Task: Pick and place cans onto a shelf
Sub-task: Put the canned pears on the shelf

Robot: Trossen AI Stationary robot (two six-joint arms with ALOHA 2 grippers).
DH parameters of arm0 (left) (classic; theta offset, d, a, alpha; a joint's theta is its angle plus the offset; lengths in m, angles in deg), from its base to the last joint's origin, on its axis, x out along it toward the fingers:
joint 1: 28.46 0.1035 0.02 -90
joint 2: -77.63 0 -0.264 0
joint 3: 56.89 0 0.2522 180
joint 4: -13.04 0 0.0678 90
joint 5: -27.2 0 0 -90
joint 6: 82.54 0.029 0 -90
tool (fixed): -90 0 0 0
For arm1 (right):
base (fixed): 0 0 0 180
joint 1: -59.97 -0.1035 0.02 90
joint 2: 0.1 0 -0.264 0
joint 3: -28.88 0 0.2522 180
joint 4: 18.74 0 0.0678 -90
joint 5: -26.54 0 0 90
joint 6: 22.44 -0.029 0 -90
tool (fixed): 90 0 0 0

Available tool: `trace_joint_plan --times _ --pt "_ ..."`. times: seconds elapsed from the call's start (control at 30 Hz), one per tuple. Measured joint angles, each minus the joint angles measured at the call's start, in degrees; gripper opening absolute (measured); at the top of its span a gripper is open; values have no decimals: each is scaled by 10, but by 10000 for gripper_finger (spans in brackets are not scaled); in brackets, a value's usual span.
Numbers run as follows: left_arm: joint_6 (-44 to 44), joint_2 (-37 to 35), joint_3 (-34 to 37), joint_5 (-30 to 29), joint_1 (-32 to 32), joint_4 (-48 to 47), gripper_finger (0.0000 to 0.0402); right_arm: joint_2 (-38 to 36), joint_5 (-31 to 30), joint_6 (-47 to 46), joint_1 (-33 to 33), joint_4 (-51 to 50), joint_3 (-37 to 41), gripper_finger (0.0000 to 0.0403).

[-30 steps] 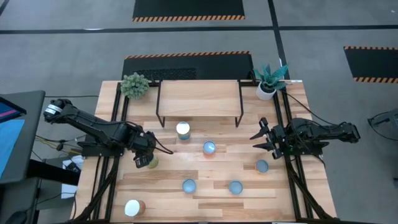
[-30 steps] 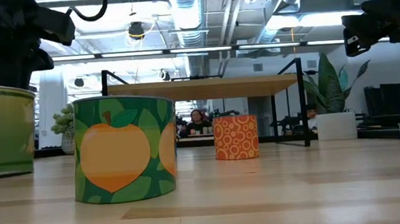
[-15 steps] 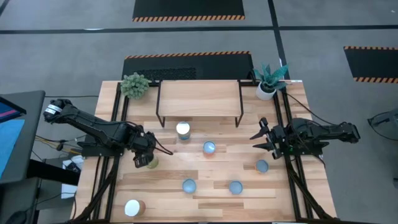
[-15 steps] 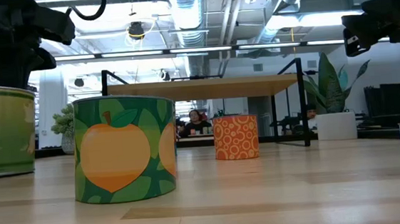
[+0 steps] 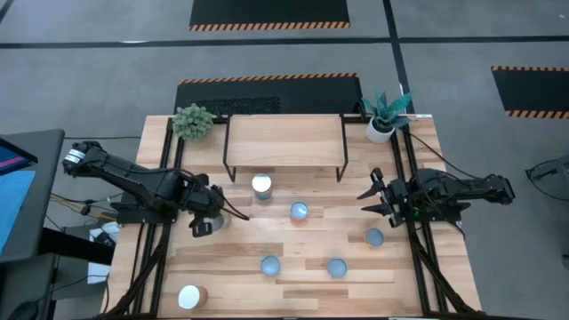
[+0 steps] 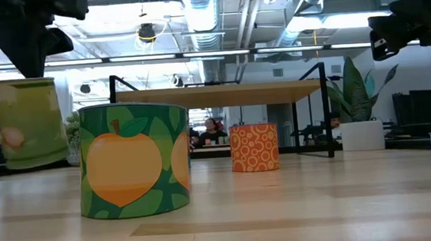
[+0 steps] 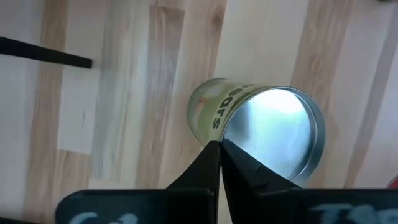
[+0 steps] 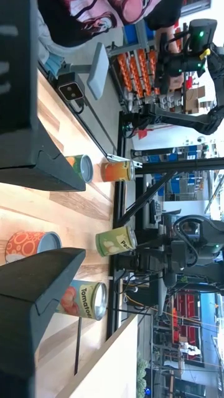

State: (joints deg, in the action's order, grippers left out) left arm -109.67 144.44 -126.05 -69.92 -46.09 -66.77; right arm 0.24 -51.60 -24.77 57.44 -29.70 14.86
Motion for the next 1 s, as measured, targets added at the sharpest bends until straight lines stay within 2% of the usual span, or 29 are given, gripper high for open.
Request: trace_joint_plan --times 0.27,0.43,0.7,1.0 --pt "31 0 0 -26 19 10 0 0 0 0 0 0 0 182" --pt "71 0 -6 -18 48 30 0 0 0 0 0 0 0 182" --pt "134 0 -103 -13 81 3 0 0 0 0 0 0 0 182" --pt "271 0 -204 -58 158 -28 0 0 0 -1 0 0 0 182"
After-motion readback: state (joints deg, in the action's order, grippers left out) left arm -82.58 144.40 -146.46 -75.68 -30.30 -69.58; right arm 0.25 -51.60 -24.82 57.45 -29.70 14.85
